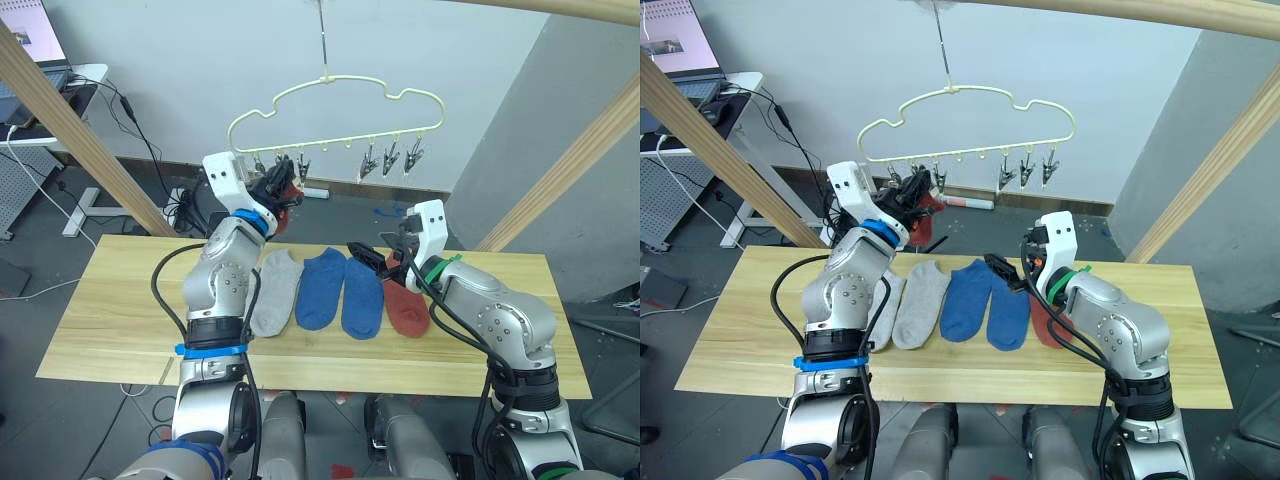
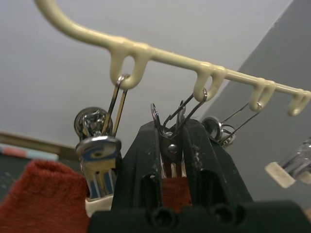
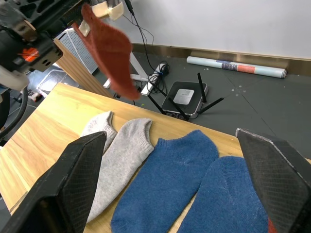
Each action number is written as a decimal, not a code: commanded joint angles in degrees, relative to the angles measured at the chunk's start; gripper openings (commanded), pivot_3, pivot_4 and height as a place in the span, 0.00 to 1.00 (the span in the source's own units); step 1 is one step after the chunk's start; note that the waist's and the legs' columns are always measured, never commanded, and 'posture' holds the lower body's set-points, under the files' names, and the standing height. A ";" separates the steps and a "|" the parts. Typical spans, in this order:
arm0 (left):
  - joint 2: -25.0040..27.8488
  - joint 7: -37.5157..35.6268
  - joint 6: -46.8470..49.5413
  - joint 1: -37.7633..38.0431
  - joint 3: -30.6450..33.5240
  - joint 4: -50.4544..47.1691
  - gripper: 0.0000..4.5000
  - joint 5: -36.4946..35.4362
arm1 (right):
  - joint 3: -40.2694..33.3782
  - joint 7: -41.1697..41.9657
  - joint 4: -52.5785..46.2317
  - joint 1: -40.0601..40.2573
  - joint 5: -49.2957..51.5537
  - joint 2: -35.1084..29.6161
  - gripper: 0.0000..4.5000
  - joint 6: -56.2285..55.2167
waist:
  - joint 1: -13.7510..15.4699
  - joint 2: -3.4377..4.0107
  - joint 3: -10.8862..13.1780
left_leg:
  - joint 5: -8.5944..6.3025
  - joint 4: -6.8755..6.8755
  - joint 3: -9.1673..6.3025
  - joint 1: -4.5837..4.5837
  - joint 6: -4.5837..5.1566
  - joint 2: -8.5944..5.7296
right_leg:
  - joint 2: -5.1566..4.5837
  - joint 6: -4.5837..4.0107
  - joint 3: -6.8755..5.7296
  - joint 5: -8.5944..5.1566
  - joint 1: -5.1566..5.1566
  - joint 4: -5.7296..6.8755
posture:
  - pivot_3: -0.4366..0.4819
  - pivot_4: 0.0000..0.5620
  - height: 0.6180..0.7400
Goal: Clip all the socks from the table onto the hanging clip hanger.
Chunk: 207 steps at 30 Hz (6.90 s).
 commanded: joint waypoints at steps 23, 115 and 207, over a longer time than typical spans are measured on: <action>9.85 -7.83 -17.77 2.05 -10.71 1.34 0.32 19.17 | 0.79 0.32 -3.14 0.11 -0.17 -1.21 1.00 -1.09 | 0.04 0.00 0.00 | 0.00 -0.03 0.02 0.00 0.00 0.00 | 0.00 0.03 0.03 -0.02 -0.01 -0.05 | 0.62 0.47 1.00; 5.98 1.64 -29.65 4.25 -13.83 1.06 0.04 32.15 | 0.28 -0.70 -4.39 1.24 0.62 -0.37 1.00 0.69 | 0.02 0.00 0.00 | -0.01 -0.05 0.03 -0.01 0.01 0.00 | 0.01 0.07 0.03 -0.03 -0.01 -0.10 | 0.61 0.48 1.00; 18.10 8.35 44.34 -2.23 16.11 9.03 0.04 -56.50 | 11.66 17.23 -6.51 4.23 -9.27 -4.24 0.00 -21.17 | 0.10 -0.03 0.00 | 0.01 -0.08 0.01 0.02 -0.05 0.01 | -0.06 0.14 0.03 -0.02 0.01 -0.18 | 0.63 0.50 1.00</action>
